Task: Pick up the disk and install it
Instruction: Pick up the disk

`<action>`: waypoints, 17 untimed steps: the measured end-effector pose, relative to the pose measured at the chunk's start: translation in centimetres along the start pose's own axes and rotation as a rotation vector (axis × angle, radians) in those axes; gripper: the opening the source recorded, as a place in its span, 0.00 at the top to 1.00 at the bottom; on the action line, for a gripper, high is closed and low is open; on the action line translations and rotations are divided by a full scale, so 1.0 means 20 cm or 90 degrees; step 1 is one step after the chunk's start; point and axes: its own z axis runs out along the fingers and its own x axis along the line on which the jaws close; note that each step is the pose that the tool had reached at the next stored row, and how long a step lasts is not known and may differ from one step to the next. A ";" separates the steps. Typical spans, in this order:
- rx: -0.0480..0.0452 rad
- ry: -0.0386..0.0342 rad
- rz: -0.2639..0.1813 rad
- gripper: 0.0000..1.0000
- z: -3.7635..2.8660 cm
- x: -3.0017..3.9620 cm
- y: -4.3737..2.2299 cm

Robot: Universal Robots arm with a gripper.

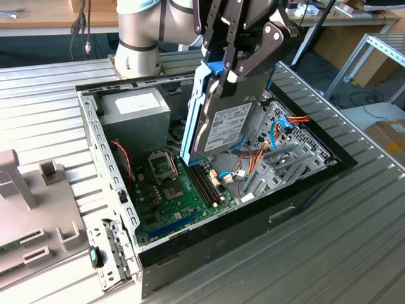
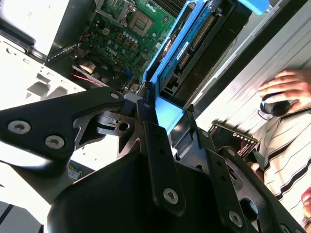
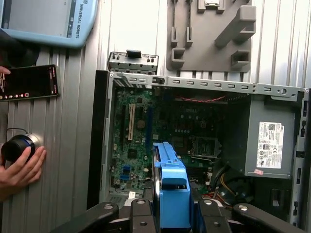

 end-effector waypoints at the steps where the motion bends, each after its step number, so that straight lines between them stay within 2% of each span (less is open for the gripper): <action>1: 0.0001 -0.0001 0.000 0.64 0.001 0.001 0.000; 5: 0.0001 -0.0001 0.000 0.64 0.001 0.004 -0.006; 10: 0.0000 -0.0001 0.000 0.64 0.000 0.007 -0.059; 15: 0.0001 -0.0001 0.000 0.64 0.000 0.013 -0.143; 17: 0.0000 0.0000 0.000 0.64 0.000 0.014 -0.153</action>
